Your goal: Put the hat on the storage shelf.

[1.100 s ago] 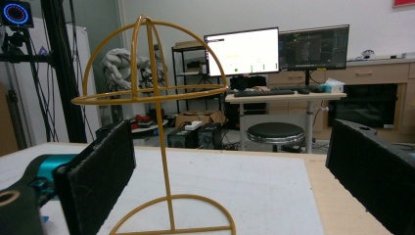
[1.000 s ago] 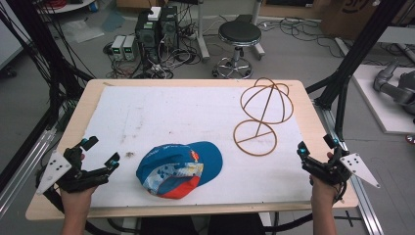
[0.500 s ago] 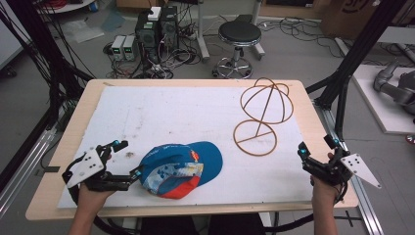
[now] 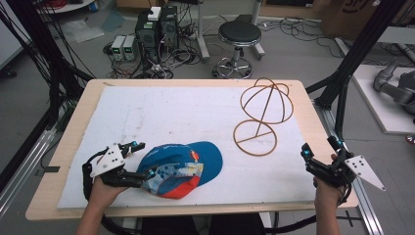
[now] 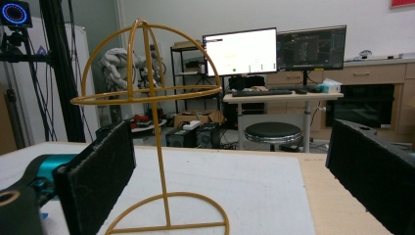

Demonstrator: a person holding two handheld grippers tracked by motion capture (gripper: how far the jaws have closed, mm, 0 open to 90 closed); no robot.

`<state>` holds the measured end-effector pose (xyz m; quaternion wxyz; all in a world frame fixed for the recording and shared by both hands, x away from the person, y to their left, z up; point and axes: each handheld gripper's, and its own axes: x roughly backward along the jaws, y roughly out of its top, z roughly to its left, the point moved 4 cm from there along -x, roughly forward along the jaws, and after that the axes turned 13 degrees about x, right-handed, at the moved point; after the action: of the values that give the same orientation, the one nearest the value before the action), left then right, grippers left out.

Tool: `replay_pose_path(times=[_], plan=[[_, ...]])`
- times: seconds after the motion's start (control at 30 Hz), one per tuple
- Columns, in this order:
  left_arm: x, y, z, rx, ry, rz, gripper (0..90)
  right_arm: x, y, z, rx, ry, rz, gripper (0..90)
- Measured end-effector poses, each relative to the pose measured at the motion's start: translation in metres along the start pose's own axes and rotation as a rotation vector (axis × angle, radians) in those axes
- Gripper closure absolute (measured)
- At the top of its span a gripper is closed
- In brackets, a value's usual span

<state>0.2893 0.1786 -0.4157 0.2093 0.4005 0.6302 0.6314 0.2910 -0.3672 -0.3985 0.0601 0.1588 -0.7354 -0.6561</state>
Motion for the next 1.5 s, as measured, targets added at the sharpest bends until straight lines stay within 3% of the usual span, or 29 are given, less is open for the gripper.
replay_pose_path(times=[0.27,0.4,0.53,0.9,0.97,1.03,1.1,1.17,1.27,1.37,1.5], plan=[[-0.011,-0.004,-0.001,-0.017,0.009,0.054,20.5,0.000,-0.001,0.000,0.006,-0.001,0.000,4.1],[-0.017,-0.005,-0.005,-0.029,-0.007,0.076,24.8,-0.001,-0.002,0.000,0.009,-0.001,0.009,4.1],[-0.020,-0.007,-0.006,-0.036,0.003,0.098,27.9,-0.001,-0.002,0.000,0.005,-0.005,0.012,4.1],[-0.027,-0.012,-0.006,-0.042,0.081,0.161,52.7,-0.002,-0.004,0.000,0.013,-0.006,0.018,4.1],[-0.027,-0.013,-0.006,-0.043,0.096,0.173,65.2,-0.002,-0.004,0.001,0.004,-0.006,0.020,4.1],[-0.027,-0.013,-0.006,-0.047,0.087,0.176,70.5,-0.002,-0.004,0.000,0.007,-0.007,0.017,4.1],[-0.027,-0.013,-0.008,-0.053,0.079,0.182,85.3,-0.002,-0.004,0.000,0.000,-0.004,0.014,4.1],[-0.029,-0.014,-0.009,-0.056,0.068,0.196,87.3,-0.002,-0.004,0.000,-0.005,-0.007,0.017,4.1],[-0.029,-0.012,-0.010,-0.037,0.050,0.184,88.1,-0.002,-0.004,0.000,-0.004,-0.011,0.016,4.1],[-0.026,-0.007,-0.010,0.007,0.027,0.131,88.5,-0.002,-0.004,-0.001,-0.007,-0.013,0.016,4.1],[-0.025,-0.003,-0.011,0.031,0.014,0.103,88.6,-0.001,-0.005,-0.001,-0.013,-0.012,0.016,4.1]])
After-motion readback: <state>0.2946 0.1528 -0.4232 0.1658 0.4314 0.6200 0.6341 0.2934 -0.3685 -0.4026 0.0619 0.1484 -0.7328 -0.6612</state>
